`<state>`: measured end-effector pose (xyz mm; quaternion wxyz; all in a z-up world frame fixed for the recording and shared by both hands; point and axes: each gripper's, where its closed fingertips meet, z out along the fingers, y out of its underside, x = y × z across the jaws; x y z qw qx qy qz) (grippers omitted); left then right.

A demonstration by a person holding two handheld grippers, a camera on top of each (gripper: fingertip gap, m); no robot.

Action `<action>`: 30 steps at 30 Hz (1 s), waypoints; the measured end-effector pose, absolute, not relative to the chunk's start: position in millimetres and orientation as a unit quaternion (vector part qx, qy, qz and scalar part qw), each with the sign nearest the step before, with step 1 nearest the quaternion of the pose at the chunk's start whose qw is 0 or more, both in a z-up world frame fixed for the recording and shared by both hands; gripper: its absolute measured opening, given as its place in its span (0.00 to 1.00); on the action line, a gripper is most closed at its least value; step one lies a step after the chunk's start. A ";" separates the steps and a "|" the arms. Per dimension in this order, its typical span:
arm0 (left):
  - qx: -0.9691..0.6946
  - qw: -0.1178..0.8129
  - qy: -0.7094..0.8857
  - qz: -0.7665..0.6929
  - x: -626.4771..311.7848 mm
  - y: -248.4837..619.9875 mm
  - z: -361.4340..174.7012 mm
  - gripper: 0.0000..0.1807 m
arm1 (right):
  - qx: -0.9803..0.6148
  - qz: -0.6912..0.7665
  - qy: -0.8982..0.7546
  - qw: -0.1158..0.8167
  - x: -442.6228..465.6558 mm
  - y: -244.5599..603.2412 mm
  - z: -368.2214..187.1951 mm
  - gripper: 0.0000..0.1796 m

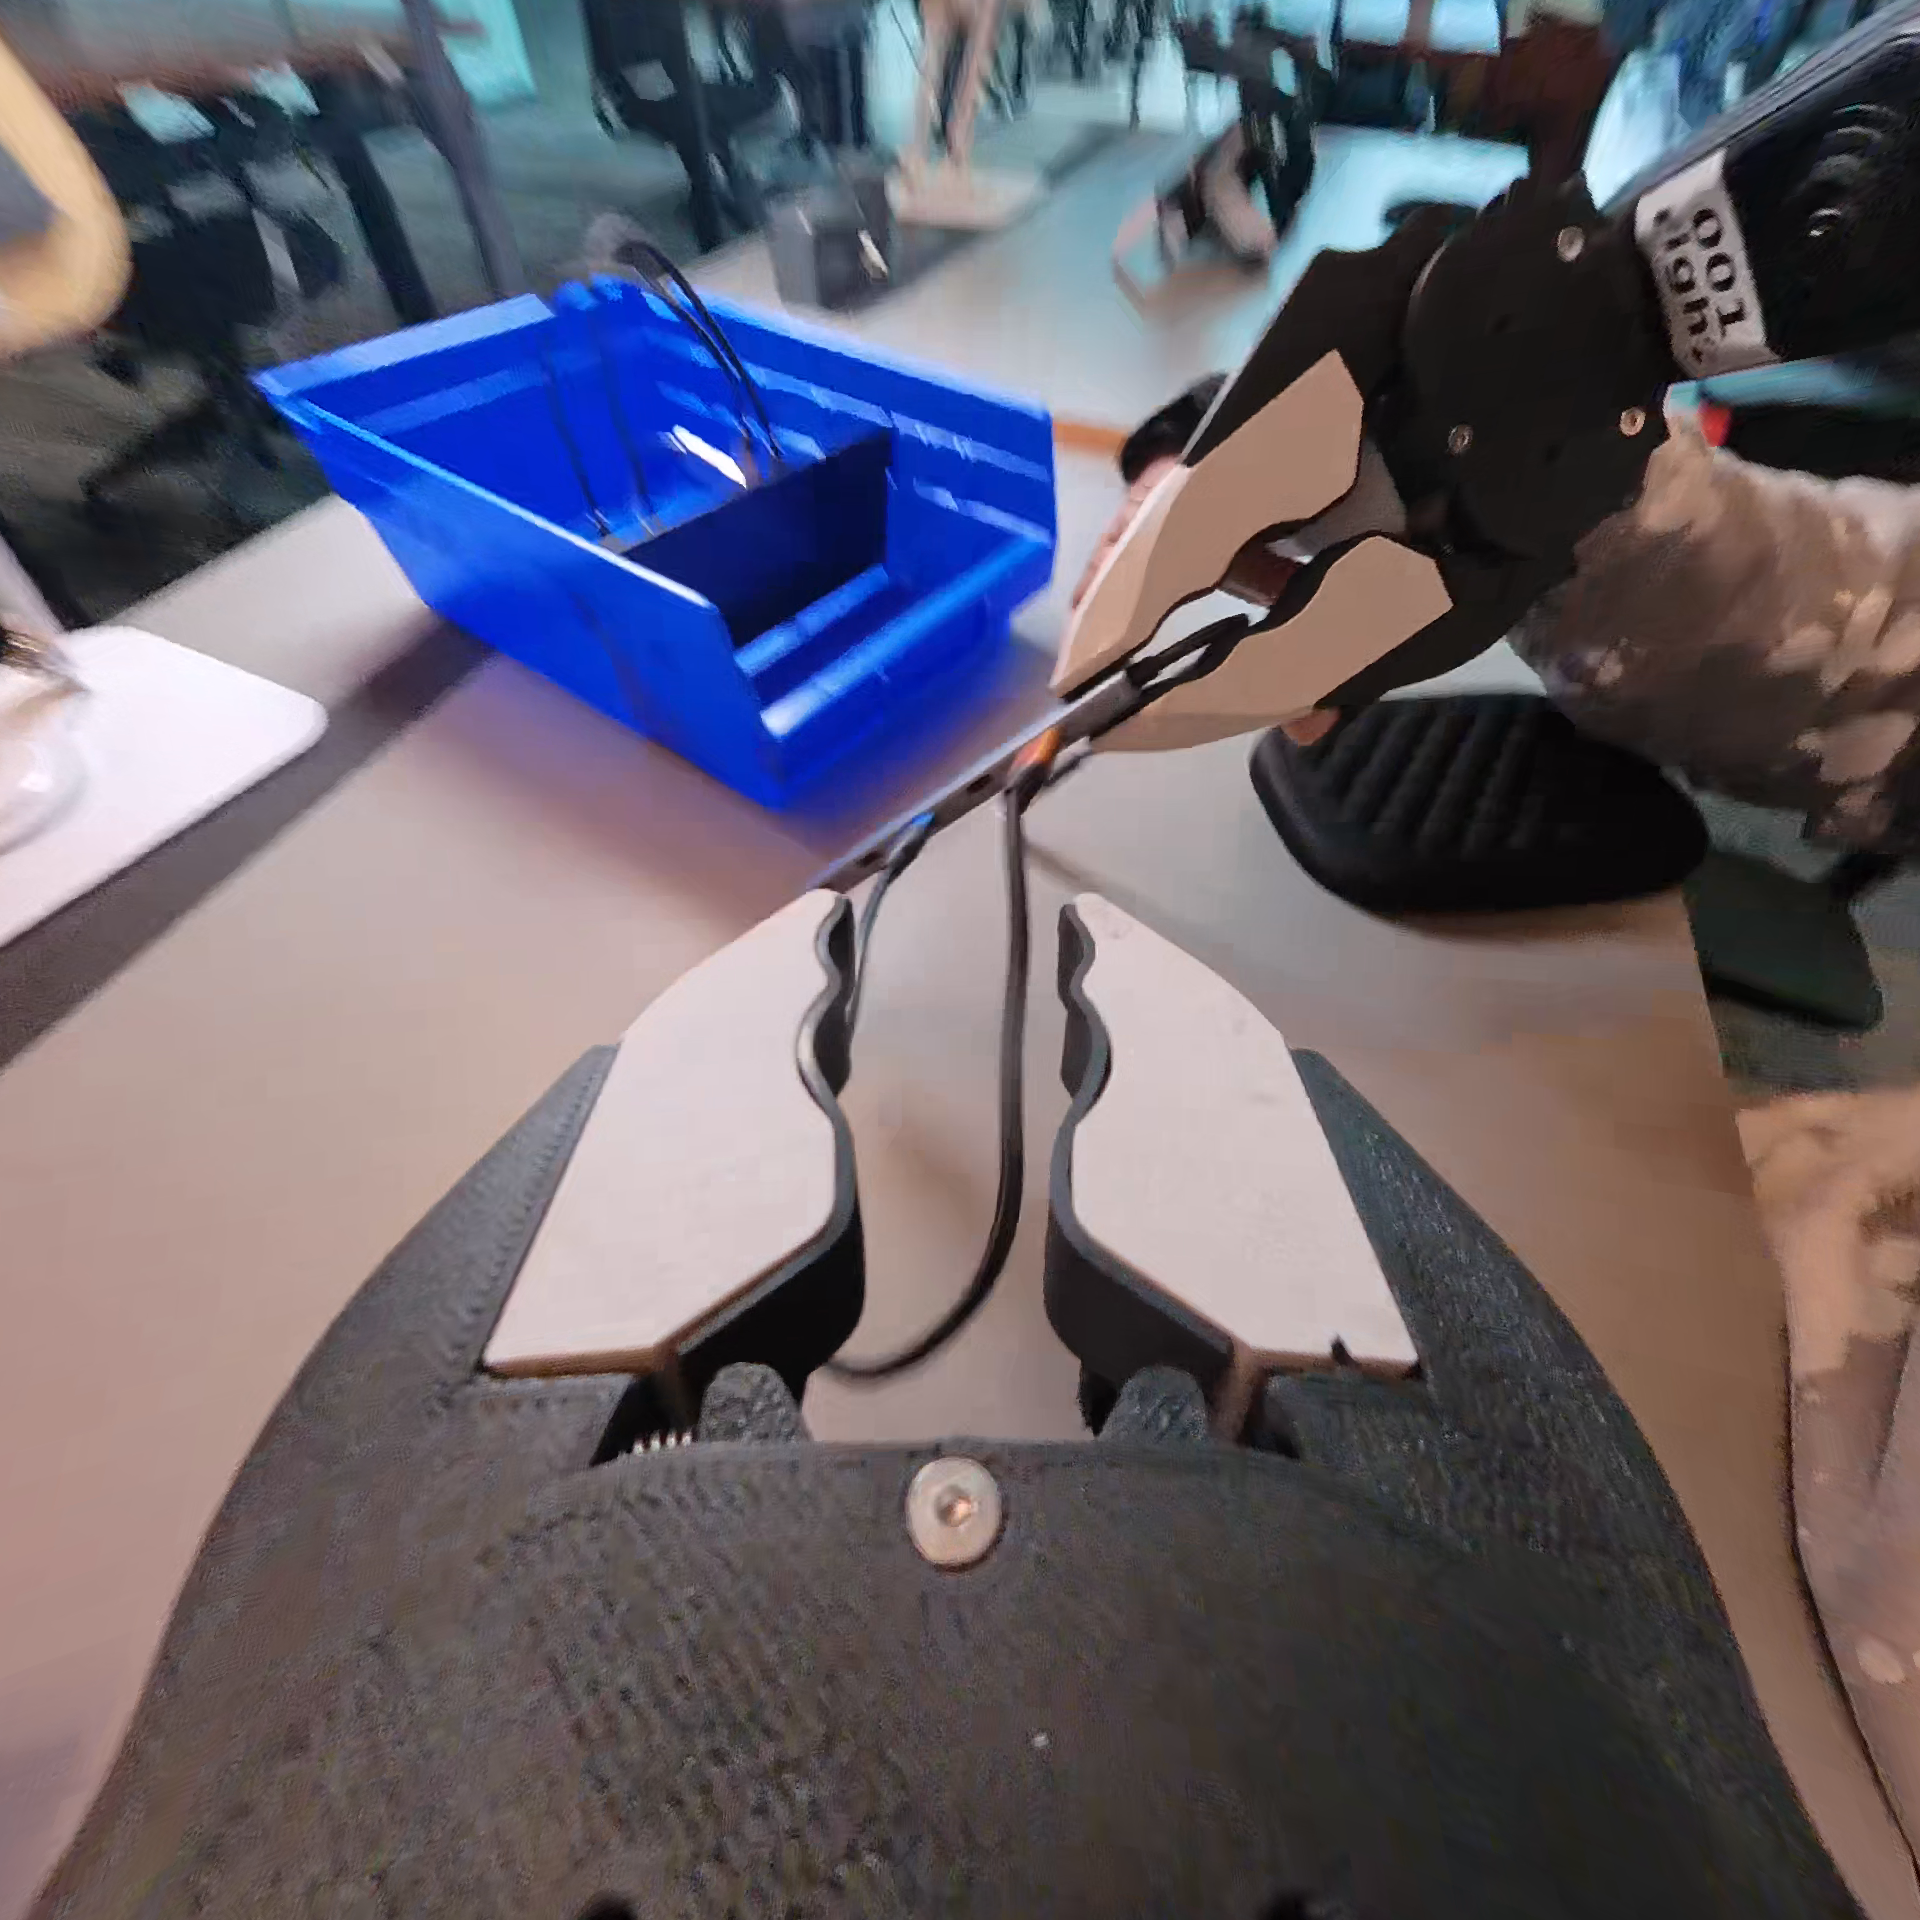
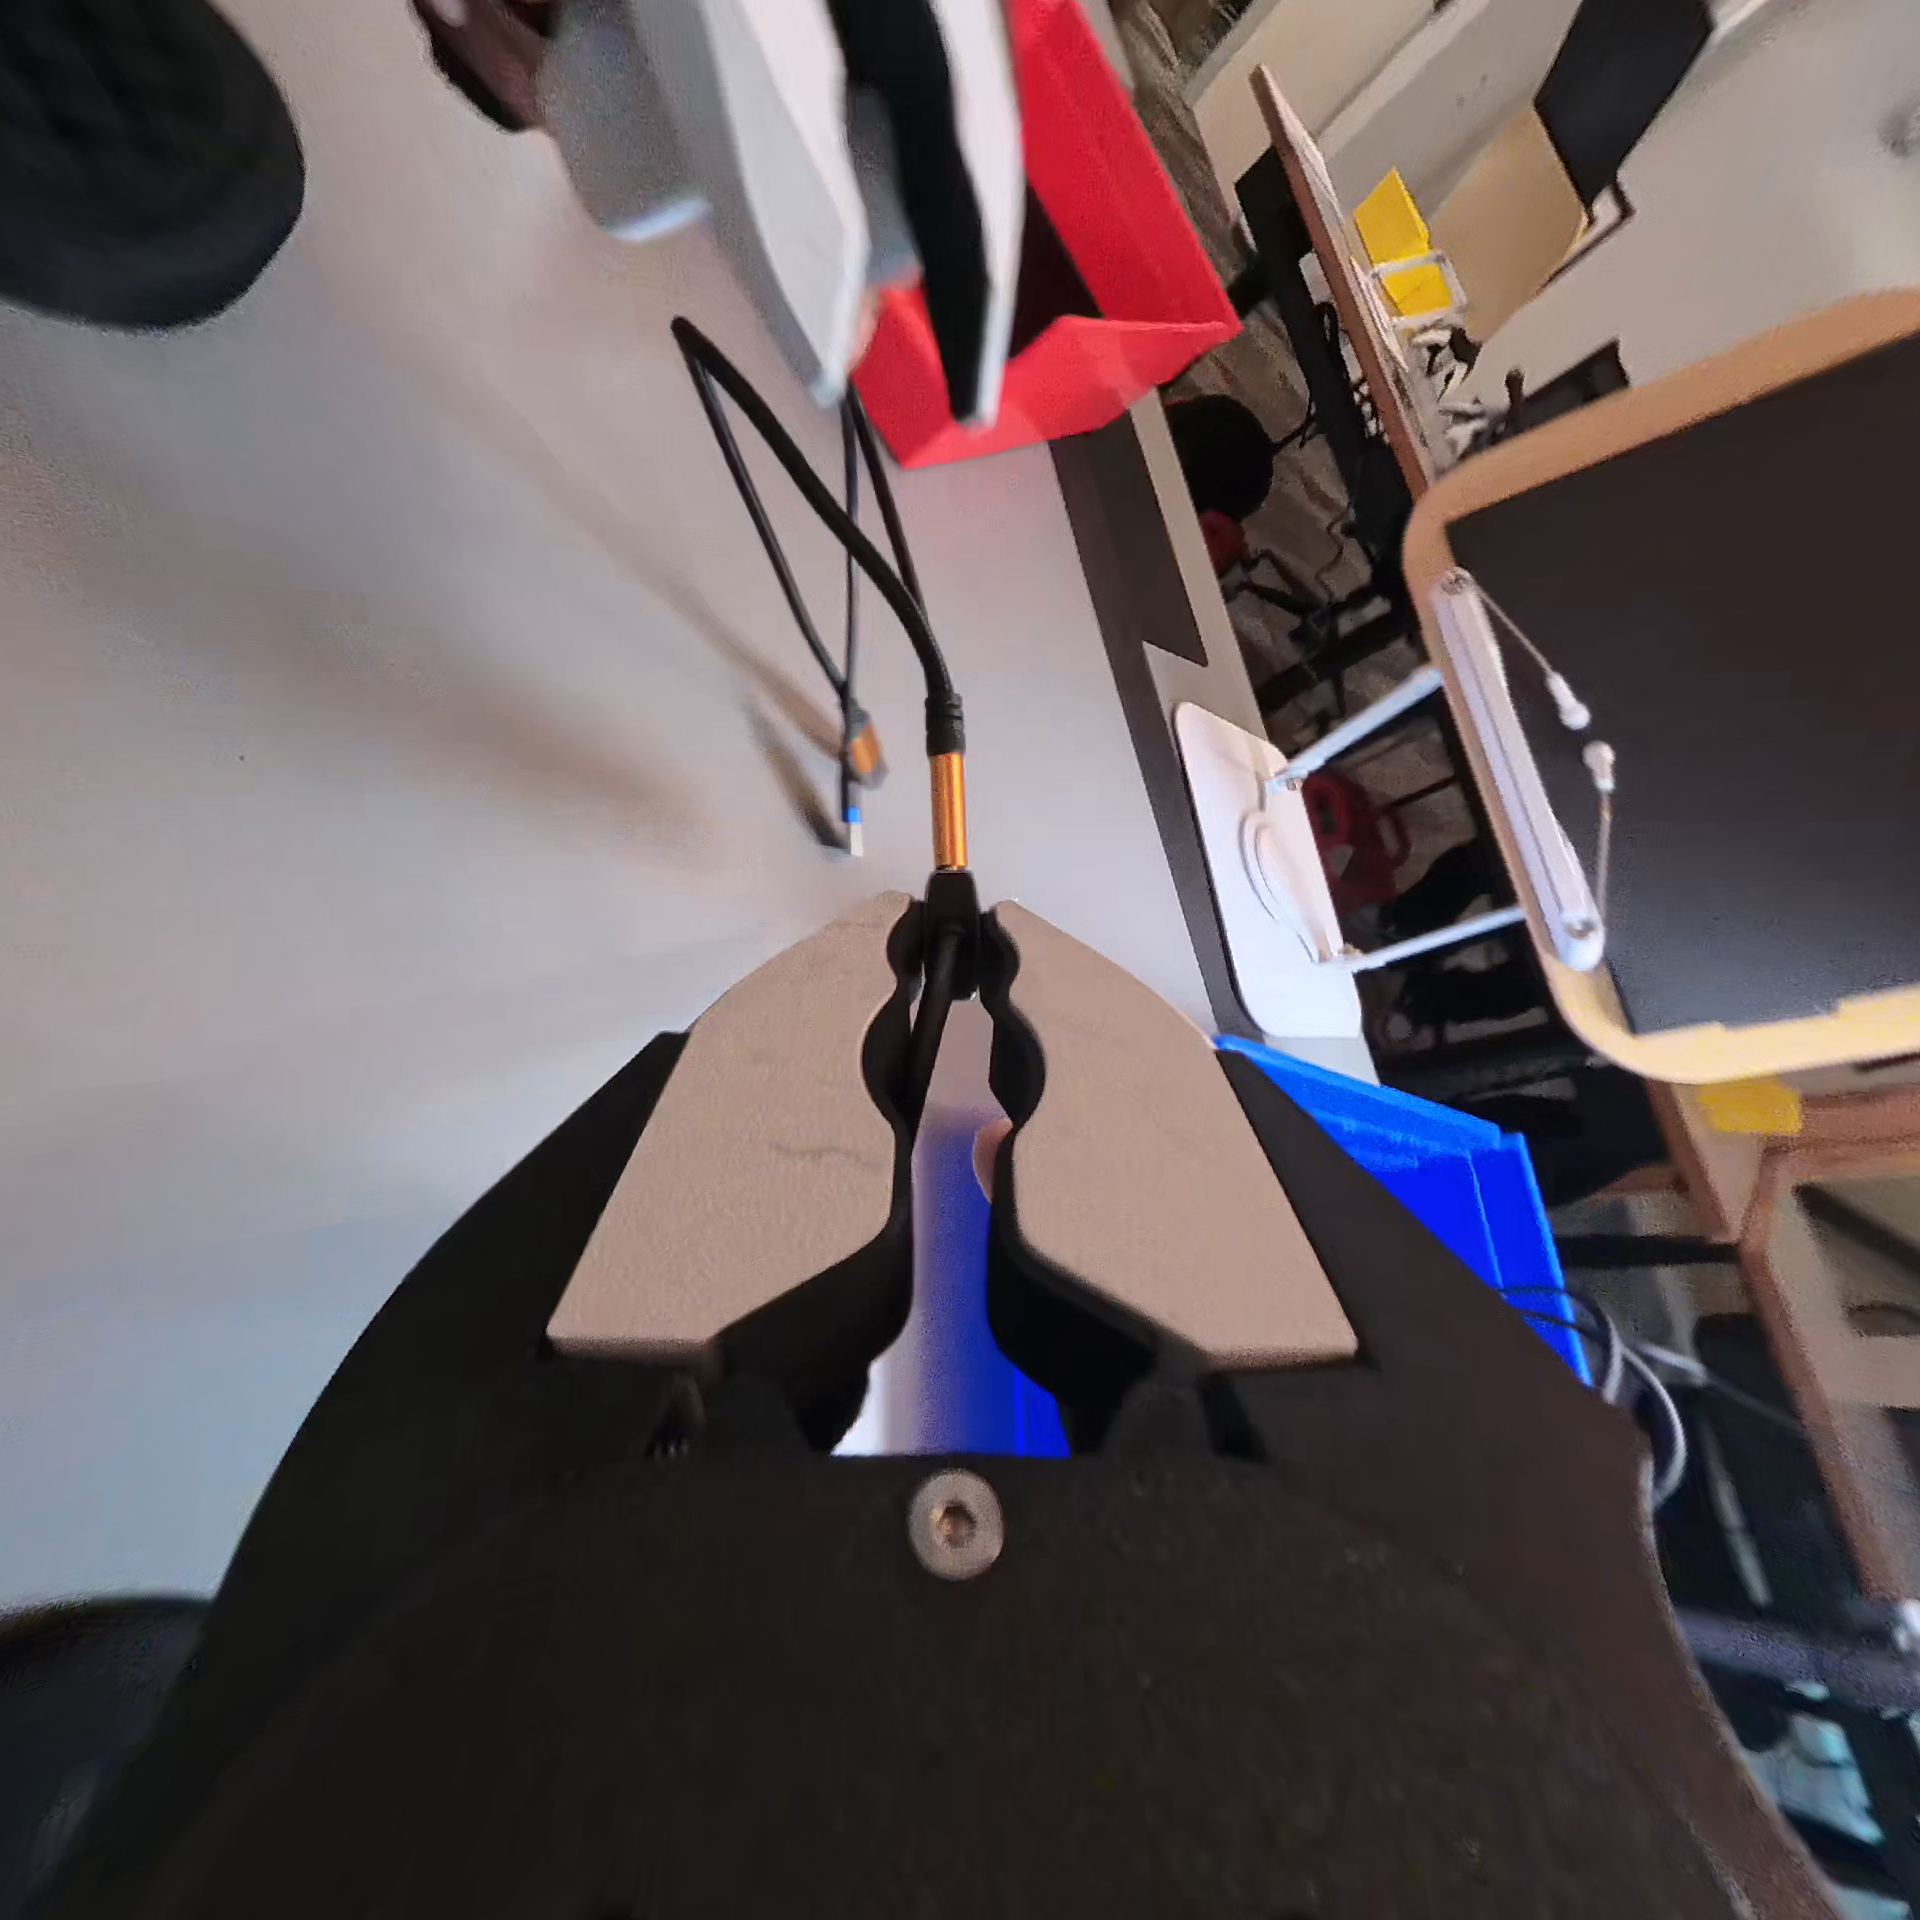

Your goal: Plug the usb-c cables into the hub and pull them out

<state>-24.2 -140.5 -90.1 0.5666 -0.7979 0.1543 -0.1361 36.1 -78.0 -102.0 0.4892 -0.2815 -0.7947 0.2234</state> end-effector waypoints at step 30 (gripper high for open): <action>-0.813 0.573 0.068 -0.071 -81.5 -179.3 -160.5 0.21 | -0.653 0.123 -0.676 0.317 -62.9 231.6 -95.1 0.06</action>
